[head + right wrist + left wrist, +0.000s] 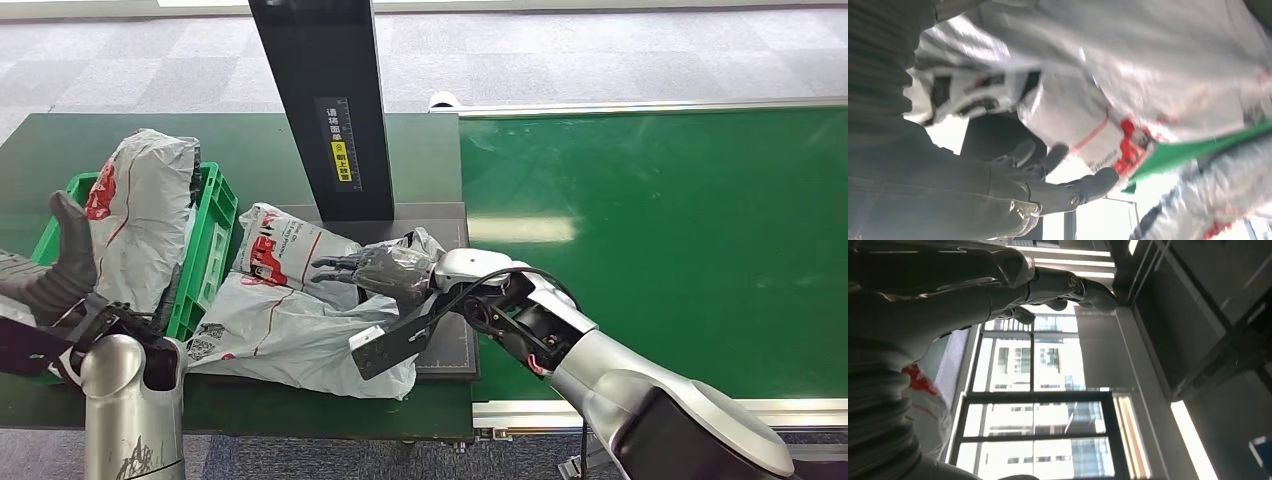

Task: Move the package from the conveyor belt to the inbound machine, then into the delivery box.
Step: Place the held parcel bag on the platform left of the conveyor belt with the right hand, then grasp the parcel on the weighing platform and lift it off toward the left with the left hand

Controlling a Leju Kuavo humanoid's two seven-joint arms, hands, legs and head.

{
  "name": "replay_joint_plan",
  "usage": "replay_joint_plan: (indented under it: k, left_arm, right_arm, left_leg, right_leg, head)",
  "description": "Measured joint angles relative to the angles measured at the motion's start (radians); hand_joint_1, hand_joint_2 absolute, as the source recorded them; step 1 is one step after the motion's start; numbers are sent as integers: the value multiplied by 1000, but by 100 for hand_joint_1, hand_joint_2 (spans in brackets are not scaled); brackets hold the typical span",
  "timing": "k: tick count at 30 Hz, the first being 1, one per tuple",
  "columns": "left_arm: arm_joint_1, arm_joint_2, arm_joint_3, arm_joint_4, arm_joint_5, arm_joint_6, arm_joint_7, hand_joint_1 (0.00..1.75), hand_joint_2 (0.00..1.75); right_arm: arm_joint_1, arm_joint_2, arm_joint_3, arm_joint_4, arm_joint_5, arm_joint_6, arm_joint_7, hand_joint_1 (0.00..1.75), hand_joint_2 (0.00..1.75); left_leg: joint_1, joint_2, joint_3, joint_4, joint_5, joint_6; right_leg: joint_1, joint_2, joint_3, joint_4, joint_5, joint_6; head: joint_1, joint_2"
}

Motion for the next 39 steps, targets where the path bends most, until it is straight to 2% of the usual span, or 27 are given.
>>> replay_joint_plan:
  k: [4,9,12,15,19,22,27,31,32,35,37,39]
  left_arm:
    - [-26,41,-118,199,-135,-138,37,0,175]
    - [-76,70,-217,407,-230,-213,116,0,175]
    - [-103,85,-247,502,-255,-241,161,0,175]
    - [-127,99,-268,578,-281,-257,189,0,175]
    - [-138,115,-281,632,-303,-259,207,0,175]
    - [-138,126,-286,652,-330,-247,235,0,175]
    - [-140,149,-305,687,-499,-146,357,0,175]
    - [-142,156,-314,698,-560,-111,399,0,175]
    - [-143,163,-322,706,-607,-110,437,0,175]
    - [-148,192,-363,736,-862,-193,603,0,175]
    - [-148,198,-373,743,-934,-262,633,0,175]
    - [-148,199,-377,746,-959,-294,644,0,175]
  right_arm:
    - [10,3,-55,-1,-33,-8,-27,0,175]
    - [47,-3,-147,-33,-103,-16,-72,0,175]
    - [76,-15,-212,-73,-153,-10,-55,0,175]
    - [96,-31,-272,-106,-178,2,2,0,175]
    - [101,-60,-335,-118,-190,-19,71,0,175]
    - [111,-86,-406,-128,-264,-35,93,0,175]
    - [176,-134,-575,-187,-452,8,120,0,175]
    - [192,-142,-607,-199,-472,17,127,0,175]
    - [204,-146,-627,-205,-491,33,135,0,175]
    - [258,-156,-705,-216,-618,155,182,0,175]
    - [269,-153,-711,-202,-654,196,191,0,175]
    - [273,-147,-710,-187,-661,205,191,0,175]
  left_leg:
    - [0,0,0,0,0,0]
    - [0,1,0,0,0,0]
    - [0,1,0,0,0,0]
    - [0,1,0,0,0,0]
    - [0,1,0,0,0,0]
    - [0,1,-1,0,0,0]
    - [0,0,-1,0,0,0]
    - [0,0,-1,0,0,0]
    - [0,0,-1,0,0,0]
    - [0,0,-1,0,-1,0]
    - [0,0,-1,0,0,0]
    - [0,0,-1,0,0,0]
  right_leg:
    - [0,-1,1,0,0,0]
    - [0,1,0,0,0,0]
    - [0,1,0,0,0,0]
    - [0,1,0,0,0,0]
    - [0,1,0,0,0,0]
    - [0,0,0,0,0,0]
    - [0,0,0,0,0,0]
    - [0,0,0,0,0,0]
    - [0,0,0,0,0,0]
    - [0,0,-1,0,0,0]
    - [0,0,-1,0,0,0]
    - [0,0,0,0,0,0]
  head:
    - [0,0]
    - [0,0]
    - [0,0]
    - [0,0]
    - [0,0]
    - [0,0]
    - [0,0]
    - [0,0]
    - [0,0]
    - [0,0]
    - [0,0]
    - [0,0]
